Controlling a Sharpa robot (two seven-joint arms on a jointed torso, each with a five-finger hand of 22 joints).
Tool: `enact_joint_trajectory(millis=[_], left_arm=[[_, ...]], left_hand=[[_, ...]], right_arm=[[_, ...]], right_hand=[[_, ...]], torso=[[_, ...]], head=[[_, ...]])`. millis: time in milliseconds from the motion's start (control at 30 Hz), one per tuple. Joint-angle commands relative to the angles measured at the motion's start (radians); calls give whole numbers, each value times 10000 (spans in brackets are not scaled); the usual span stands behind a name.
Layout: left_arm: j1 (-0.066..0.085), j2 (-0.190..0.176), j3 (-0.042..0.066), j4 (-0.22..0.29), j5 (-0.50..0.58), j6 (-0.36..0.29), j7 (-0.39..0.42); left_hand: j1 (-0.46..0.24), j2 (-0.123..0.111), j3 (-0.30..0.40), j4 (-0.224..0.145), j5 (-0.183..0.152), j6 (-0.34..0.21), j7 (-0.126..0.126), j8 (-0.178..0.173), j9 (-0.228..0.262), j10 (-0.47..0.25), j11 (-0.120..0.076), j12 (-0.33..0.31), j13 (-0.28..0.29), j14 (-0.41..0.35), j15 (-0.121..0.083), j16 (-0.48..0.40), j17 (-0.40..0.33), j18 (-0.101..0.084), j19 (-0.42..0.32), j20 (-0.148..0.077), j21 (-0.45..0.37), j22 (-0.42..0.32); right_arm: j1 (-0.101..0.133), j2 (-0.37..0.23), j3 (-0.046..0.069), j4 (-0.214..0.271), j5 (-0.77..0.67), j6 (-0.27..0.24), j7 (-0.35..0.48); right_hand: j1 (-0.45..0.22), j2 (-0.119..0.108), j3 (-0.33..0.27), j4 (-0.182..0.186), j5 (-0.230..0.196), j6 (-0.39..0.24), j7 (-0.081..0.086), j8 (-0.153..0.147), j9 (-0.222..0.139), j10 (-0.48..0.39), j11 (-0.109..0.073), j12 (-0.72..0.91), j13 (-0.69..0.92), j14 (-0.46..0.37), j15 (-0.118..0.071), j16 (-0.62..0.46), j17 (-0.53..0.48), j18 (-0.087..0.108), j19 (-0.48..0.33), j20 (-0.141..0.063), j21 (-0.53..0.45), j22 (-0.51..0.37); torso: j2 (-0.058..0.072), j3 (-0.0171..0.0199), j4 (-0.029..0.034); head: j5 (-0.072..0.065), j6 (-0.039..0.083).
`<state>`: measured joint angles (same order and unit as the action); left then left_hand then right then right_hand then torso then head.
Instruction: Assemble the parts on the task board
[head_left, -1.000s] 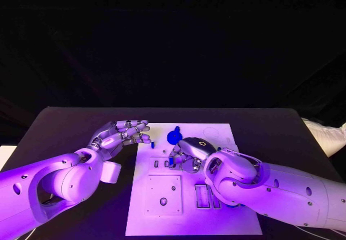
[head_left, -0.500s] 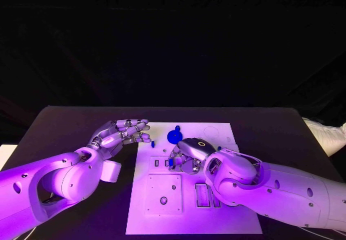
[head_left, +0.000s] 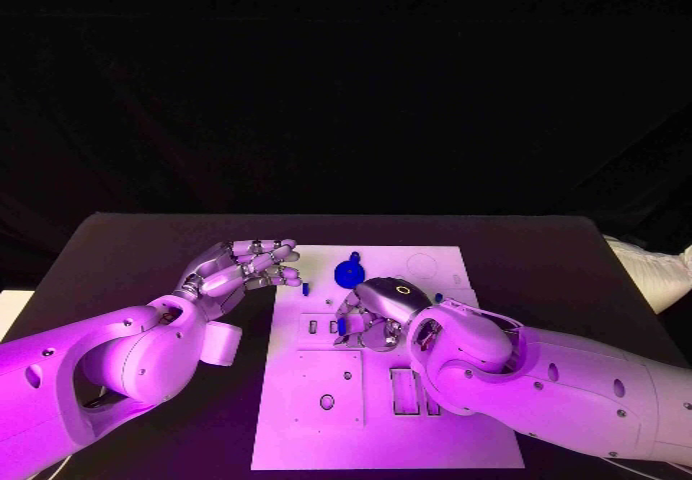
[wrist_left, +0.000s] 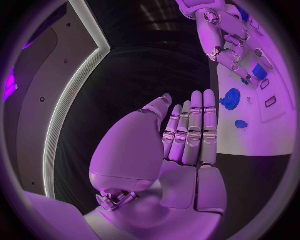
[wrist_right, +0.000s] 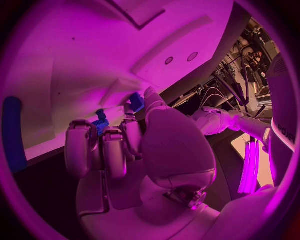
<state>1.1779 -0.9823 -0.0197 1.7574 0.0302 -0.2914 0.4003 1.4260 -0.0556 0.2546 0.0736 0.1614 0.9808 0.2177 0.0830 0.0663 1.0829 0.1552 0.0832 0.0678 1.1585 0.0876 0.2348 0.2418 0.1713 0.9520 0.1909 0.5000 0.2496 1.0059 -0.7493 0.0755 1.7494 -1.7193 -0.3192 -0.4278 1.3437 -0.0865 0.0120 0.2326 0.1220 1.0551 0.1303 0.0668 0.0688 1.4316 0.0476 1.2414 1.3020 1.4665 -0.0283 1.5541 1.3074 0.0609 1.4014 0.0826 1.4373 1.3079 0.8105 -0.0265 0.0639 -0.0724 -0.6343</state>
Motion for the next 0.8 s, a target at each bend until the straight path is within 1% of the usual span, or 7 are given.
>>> enact_joint_trajectory(millis=[33, 233, 367, 600, 700, 733, 800], left_arm=[[2, 7, 4, 18, -36, 214, 24], [2, 13, 4, 5, -36, 231, 14], [0, 19, 2, -32, -36, 268, -10], [-2, 32, -7, -124, -213, 475, -629], [1, 20, -9, -188, -1241, 735, -1581], [4, 12, -10, -193, -1735, 788, -1996], [12, 17, -10, -191, -2652, 862, -2878]], left_hand=[[-54, -64, 88, -2, -54, 5, 51, -60, -9, 29, 23, -53, -9, -12, 59, -54, 25, 56, -90, 11, 70, 30], [-54, -64, 88, -2, -54, 5, 51, -60, -9, 29, 23, -53, -9, -12, 59, -54, 25, 56, -90, 11, 70, 30], [-72, -76, 97, -10, -55, -13, 61, -76, -12, 11, 32, -72, -13, -13, 64, -65, 34, 55, -104, 13, 85, 40], [-186, -84, 110, -7, -64, -52, 58, -110, -13, -25, 26, -114, -12, 200, 26, 16, 126, 82, -15, 2, 223, 117], [-1254, -227, -464, 607, -144, 267, -260, 32, 48, 683, -331, 216, 151, 1858, -382, 1016, 801, 143, 1272, -290, 1234, 608], [-1587, -268, -699, 834, -149, 455, -387, 110, 71, 1080, -449, 399, 248, 2305, -502, 1347, 1068, 70, 1642, -524, 1579, 788], [-1853, -311, -1047, 1067, -145, 704, -594, 187, 82, 1603, -668, 616, 406, 2951, -770, 1954, 1616, 148, 2149, -747, 2185, 1129]], right_arm=[[-99, -19, -68, -81, -70, -127, -460], [-160, -98, -66, 101, -89, -1211, 43], [-205, -290, -30, 412, 13, -2127, 839], [-102, -934, 200, 980, 1611, -2401, 3328], [184, -1356, 252, 1159, 3101, -2256, 4464], [305, -1521, 264, 1213, 3624, -2252, 4789], [557, -1862, 281, 1273, 4538, -2265, 5216]], right_hand=[[-91, -52, -28, 146, 0, -172, 49, -45, -21, -87, 29, -78, 484, 927, 91, -63, 2112, -27, -24, 69, -61, 110], [-172, -575, -352, 599, 512, -657, 173, -27, -18, -217, 142, -289, 302, 915, 191, -89, 2063, -13, -58, 168, -110, 53], [-174, -592, -420, 601, 577, -693, 182, -22, -14, -212, 151, -275, 303, 921, 200, -78, 2088, -16, -46, 177, -102, 70], [-107, -553, -526, 602, 584, -916, 245, -50, -27, -240, 203, -305, 263, 904, 240, -113, 2015, 8, -122, 209, -171, -40], [20, -370, -534, 573, 638, -988, 269, -29, -14, -316, 226, -394, 195, 868, 264, -180, 1883, 47, -247, 236, -286, -213], [119, -272, -509, 544, 681, -979, 268, -13, -5, -337, 223, -409, 180, 860, 266, -197, 1852, 57, -277, 242, -316, -254], [677, -34, -302, 291, 1184, -930, 239, 20, 15, -448, 191, -566, 66, 810, 238, -297, 1660, 106, -422, 232, -452, -463]], torso=[[-1, 2, -4], [-1, 8, 2], [-4, 21, -5], [-30, 20, -4], [-74, 30, -29], [-96, 36, -34], [-136, 49, -44]], head=[[-2, 3], [4, 21], [21, 21], [52, 42], [30, 24], [24, 8], [43, -26]])
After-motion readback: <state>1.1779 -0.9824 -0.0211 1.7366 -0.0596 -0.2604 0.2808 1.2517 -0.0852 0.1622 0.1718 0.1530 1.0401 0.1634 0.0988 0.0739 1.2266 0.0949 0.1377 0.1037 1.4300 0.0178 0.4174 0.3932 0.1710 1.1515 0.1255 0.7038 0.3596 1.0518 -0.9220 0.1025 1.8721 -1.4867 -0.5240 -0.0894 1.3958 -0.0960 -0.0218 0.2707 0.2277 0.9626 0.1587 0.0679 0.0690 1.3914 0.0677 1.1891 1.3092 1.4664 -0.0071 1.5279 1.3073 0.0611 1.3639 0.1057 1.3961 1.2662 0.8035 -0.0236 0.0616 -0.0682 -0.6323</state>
